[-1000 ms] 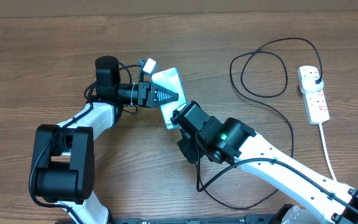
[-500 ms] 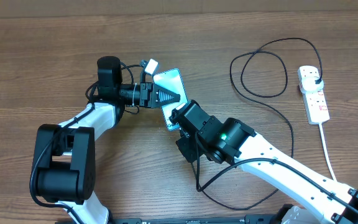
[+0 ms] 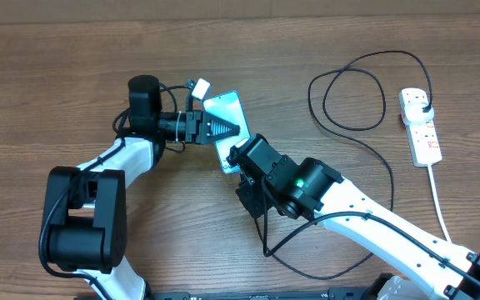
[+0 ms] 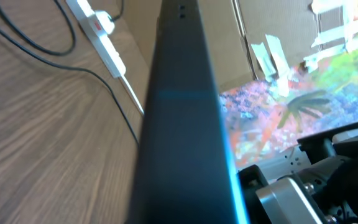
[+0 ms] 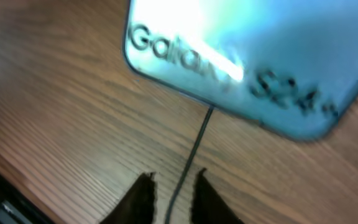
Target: Plug charger to phone and switch on socket
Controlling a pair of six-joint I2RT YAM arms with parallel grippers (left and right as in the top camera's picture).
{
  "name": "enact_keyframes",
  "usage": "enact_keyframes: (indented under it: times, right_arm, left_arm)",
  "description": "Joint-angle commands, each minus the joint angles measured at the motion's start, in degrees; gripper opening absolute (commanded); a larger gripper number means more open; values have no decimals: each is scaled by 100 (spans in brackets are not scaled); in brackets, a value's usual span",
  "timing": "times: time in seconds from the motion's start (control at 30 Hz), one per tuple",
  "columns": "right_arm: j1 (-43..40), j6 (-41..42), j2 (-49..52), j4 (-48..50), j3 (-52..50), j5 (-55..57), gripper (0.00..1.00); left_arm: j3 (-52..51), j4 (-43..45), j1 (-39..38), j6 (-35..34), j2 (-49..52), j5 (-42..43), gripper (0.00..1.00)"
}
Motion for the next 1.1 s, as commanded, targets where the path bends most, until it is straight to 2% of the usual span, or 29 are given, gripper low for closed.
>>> enact_keyframes:
  times: [0.0,0.13,0.33,0.6,0.73,0.97,1.0,1.07]
  right_arm:
    - [-13,-11,258,59,122,0,36]
    - [-11,-4,732,157,122,13,46]
    - [-13,-7,1349,264,122,26,68]
    - [-13,20,2129,402,122,188,69]
    - [-13,20,2312,455,122,188,67]
    - [-13,39,2592,693,122,-2,52]
    - [-13,39,2627,702,122,-35,47]
    - [-15,136,2697,702,122,-20,31]
  left_arm:
    - [127,24,479,205,17,168,4]
    - [127,-4,975,201,17,168,4]
    - [125,-496,1495,214,17,168,4]
    - [125,-664,1615,251,17,166,4]
    - [125,-691,1615,249,17,166,4]
    - [125,-732,1615,245,17,168,4]
    - [125,-734,1615,245,17,166,4]
    - [125,-745,1617,245,17,166,4]
